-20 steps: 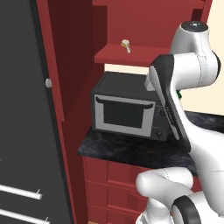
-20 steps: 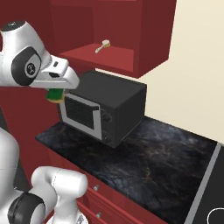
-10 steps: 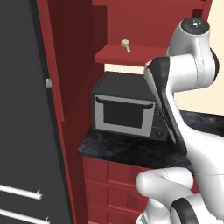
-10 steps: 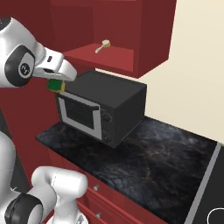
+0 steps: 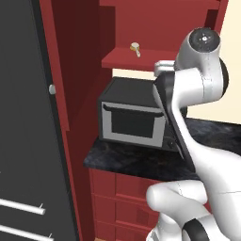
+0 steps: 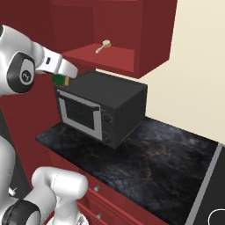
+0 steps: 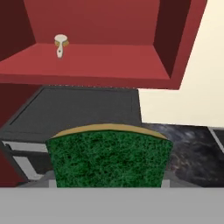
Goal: Pick up the dish brush and sponge from the sink, and place them back in the cabinet, and close the cabinet door.
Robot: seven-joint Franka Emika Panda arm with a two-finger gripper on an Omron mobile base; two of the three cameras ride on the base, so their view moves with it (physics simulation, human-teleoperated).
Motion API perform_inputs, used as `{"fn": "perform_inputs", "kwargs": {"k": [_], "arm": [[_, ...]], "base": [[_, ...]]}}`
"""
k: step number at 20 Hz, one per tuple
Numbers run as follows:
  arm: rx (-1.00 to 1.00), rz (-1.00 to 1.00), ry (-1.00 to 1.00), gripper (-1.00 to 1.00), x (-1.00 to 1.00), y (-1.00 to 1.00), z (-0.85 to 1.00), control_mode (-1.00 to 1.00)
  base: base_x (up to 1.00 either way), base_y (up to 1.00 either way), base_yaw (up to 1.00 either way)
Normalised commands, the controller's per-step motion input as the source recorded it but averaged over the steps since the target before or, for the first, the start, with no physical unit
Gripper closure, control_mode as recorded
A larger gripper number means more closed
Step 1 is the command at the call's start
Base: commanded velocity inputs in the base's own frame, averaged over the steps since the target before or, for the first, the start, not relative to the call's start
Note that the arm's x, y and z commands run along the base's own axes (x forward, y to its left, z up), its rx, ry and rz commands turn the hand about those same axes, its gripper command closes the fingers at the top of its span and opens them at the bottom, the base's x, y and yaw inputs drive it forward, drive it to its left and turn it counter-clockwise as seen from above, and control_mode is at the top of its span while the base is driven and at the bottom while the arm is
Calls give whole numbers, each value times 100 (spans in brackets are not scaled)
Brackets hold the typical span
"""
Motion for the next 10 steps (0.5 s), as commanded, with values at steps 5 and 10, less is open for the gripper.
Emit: {"fn": "perform_inputs", "kwargs": {"k": [5, 10], "arm": [[0, -8, -14, 100, 17, -22, 21, -100], [0, -2, -4, 100, 22, -22, 30, -100]], "base": [[0, 0, 0], [0, 0, 0]]}}
